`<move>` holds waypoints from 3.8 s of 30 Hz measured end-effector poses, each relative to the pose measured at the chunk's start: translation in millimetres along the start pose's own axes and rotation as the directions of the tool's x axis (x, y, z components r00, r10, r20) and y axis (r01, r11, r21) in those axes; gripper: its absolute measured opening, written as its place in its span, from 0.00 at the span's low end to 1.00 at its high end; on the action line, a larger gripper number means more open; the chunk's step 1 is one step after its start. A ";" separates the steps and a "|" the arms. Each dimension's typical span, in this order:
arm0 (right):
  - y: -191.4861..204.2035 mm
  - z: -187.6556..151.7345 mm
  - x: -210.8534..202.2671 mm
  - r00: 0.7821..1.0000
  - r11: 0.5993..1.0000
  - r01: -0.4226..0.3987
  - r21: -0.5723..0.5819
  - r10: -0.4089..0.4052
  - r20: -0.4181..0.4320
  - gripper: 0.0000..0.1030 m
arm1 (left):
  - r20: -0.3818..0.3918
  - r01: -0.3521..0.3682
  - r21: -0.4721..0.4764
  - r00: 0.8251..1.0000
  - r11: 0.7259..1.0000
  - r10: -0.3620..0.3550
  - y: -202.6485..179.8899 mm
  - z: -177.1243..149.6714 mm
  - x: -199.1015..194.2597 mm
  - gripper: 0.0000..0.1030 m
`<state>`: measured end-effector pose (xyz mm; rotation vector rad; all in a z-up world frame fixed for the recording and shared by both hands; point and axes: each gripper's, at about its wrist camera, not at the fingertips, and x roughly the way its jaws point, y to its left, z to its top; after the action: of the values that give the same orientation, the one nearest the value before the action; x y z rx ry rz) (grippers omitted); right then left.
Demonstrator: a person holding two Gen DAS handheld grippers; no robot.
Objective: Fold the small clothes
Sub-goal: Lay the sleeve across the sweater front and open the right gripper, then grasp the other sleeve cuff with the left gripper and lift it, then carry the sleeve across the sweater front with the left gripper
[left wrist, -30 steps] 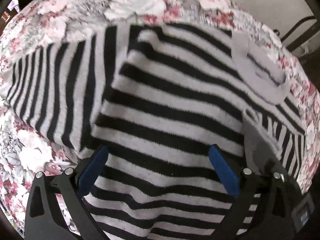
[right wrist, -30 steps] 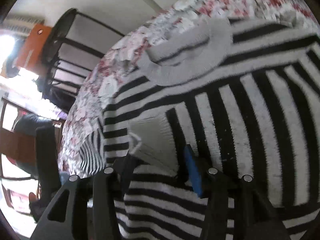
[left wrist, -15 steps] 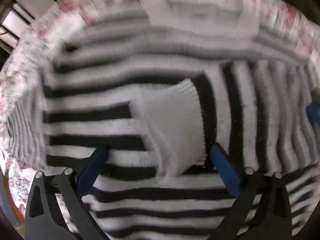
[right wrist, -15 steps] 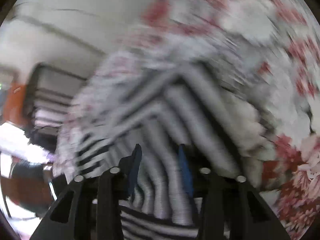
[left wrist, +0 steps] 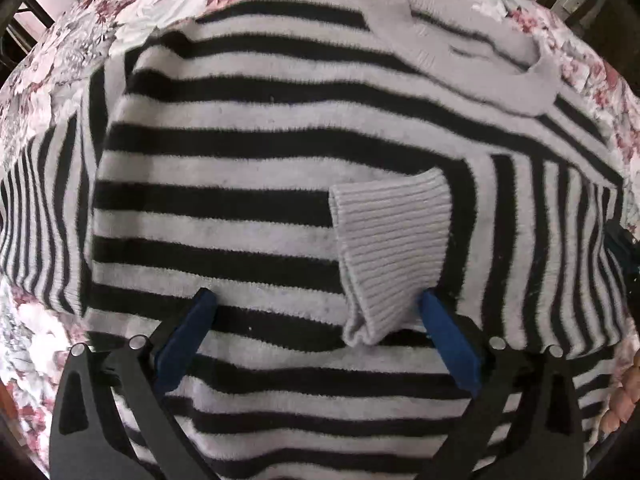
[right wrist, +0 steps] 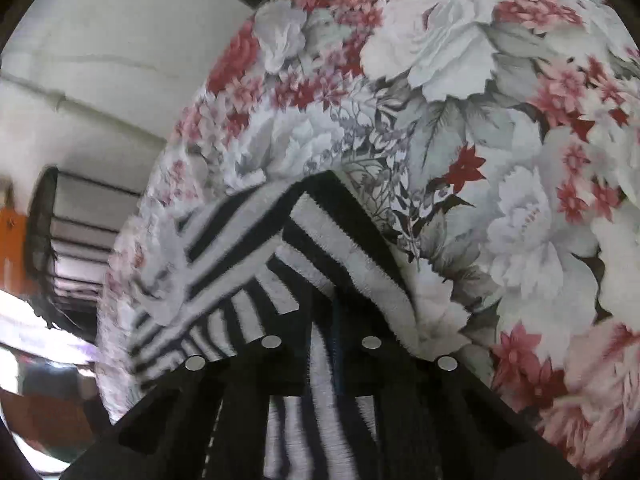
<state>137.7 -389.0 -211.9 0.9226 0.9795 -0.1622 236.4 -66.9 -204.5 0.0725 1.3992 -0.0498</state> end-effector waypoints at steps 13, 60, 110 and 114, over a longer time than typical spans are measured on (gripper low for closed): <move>36.6 -66.7 -5.7 0.980 0.944 0.100 -0.314 -0.148 -0.133 0.41 | -0.023 -0.083 0.132 0.996 0.988 0.087 -7.3 -12.9 2.8 0.95; 130.0 -99.2 7.5 0.991 0.931 0.003 -0.364 -0.052 -0.126 0.84 | 0.362 0.487 -0.619 0.873 0.616 -0.326 404.7 -36.3 -34.4 0.94; 102.0 -75.7 -41.9 0.996 0.955 -0.066 -0.288 0.043 -0.084 0.84 | 0.460 0.247 -0.321 0.884 0.914 -0.077 240.0 18.3 -123.9 0.11; 90.2 -69.5 -51.2 0.996 0.963 -0.069 -0.262 0.051 -0.075 0.84 | 0.474 0.234 -0.260 0.876 0.937 -0.087 206.1 22.7 -128.7 0.11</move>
<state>108.9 -295.6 -134.3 0.7146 1.0072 0.0512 252.9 135.7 -69.5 -0.3061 0.9216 0.0144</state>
